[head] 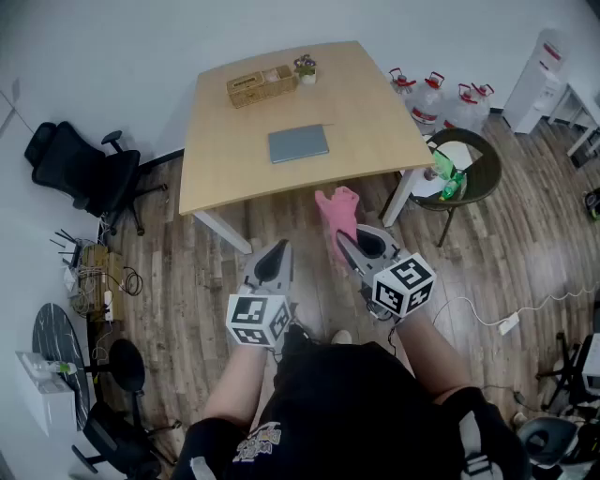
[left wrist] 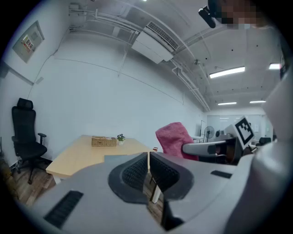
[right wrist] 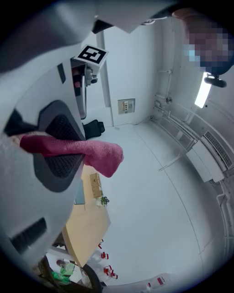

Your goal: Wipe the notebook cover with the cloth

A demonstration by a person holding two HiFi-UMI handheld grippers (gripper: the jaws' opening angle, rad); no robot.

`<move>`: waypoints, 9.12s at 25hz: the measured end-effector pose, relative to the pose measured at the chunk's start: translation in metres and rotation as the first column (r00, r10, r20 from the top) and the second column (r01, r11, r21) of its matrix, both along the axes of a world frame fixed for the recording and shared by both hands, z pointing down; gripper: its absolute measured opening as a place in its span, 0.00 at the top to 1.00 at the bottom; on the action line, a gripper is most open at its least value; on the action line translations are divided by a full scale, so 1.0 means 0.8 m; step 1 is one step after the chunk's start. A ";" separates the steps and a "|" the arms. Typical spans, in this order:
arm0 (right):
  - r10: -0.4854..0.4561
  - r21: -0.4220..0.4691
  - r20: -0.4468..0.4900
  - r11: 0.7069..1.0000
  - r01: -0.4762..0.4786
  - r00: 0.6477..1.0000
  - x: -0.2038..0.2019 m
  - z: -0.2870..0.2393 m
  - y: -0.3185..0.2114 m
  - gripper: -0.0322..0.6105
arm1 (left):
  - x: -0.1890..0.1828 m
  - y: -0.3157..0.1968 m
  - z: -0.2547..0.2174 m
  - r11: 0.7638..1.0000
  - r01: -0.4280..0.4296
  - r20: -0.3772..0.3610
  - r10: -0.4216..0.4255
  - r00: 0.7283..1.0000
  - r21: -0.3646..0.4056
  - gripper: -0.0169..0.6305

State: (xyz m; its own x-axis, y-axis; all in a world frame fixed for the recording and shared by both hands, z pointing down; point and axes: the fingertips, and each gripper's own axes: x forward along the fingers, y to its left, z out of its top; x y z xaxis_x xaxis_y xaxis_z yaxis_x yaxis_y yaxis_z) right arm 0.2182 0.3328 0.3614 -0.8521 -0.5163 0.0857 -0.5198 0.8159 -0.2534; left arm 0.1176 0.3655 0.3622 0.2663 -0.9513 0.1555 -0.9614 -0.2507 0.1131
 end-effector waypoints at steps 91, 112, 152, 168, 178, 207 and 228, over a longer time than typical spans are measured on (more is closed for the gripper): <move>-0.209 -0.221 -0.047 0.956 0.194 0.977 -0.224 0.099 -0.568 0.84 | -0.227 -0.508 0.159 0.916 0.194 -0.025 -0.216 0.976 -0.350 0.68; -0.163 -0.247 -0.082 0.959 0.139 0.983 -0.224 0.127 -0.596 0.84 | -0.245 -0.544 0.267 0.826 0.132 0.021 -0.145 0.989 -0.548 0.68; -0.313 -0.126 -0.775 0.928 0.351 0.549 -0.405 0.313 -0.620 0.84 | -0.274 -0.600 0.353 0.712 -0.189 -0.123 0.144 0.982 -0.676 0.73; -0.380 -0.249 -0.731 0.922 0.297 0.567 -0.385 0.342 -0.592 0.84 | -0.276 -0.600 0.356 0.713 -0.185 -0.119 0.143 0.983 -0.676 0.74; -0.354 -0.289 -0.705 0.935 0.207 0.615 -0.359 0.343 -0.556 0.84 | -0.275 -0.600 0.355 0.716 -0.178 -0.111 0.140 0.984 -0.675 0.74; -0.315 -0.548 -0.444 0.836 0.023 0.839 -0.348 0.343 -0.462 0.84 | -0.279 -0.596 0.351 0.707 -0.184 -0.126 0.134 0.983 -0.683 0.75; -0.141 -0.394 -0.553 0.913 -0.109 0.821 -0.264 0.305 -0.571 0.84 | -0.275 -0.597 0.351 0.705 -0.182 -0.128 0.130 0.983 -0.685 0.76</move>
State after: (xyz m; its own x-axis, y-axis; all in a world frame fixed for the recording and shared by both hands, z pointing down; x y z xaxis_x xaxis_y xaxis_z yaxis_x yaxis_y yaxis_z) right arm 0.0067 -0.1242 0.6054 -0.5954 -0.3182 0.7377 -0.6577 0.7204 -0.2200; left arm -0.1024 -0.1120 0.6433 0.4355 -0.5280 0.7291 -0.8995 -0.2225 0.3761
